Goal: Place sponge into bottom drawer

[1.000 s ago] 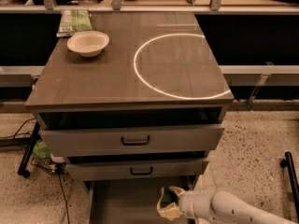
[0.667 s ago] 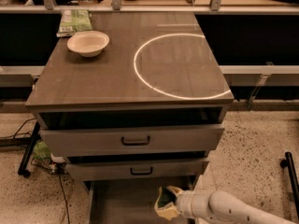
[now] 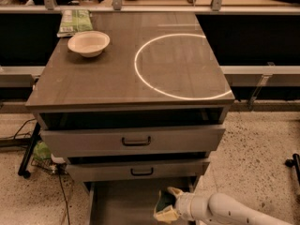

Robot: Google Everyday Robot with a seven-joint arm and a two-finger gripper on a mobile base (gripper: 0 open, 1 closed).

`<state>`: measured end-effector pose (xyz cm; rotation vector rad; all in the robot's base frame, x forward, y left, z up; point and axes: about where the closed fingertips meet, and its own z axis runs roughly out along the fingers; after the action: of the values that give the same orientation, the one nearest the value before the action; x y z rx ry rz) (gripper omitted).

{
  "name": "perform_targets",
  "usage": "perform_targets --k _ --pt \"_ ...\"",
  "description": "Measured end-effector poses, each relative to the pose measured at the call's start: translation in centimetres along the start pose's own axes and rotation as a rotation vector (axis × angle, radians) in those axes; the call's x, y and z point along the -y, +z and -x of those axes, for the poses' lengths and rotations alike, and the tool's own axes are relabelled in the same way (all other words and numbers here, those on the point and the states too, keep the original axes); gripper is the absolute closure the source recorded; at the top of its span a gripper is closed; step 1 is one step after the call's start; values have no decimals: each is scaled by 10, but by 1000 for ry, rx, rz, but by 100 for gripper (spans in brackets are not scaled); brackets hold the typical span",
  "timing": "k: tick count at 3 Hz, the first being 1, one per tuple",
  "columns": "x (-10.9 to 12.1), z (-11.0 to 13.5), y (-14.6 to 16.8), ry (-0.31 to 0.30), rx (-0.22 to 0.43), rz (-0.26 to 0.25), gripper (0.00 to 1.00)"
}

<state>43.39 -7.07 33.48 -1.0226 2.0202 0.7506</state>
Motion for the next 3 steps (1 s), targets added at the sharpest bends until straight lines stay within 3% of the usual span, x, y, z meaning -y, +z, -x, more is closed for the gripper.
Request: perform_targets --k 2,3 --pt "0 -8 -10 21 8 -14 0" --pt "21 -25 -48 44 -17 -80 18"
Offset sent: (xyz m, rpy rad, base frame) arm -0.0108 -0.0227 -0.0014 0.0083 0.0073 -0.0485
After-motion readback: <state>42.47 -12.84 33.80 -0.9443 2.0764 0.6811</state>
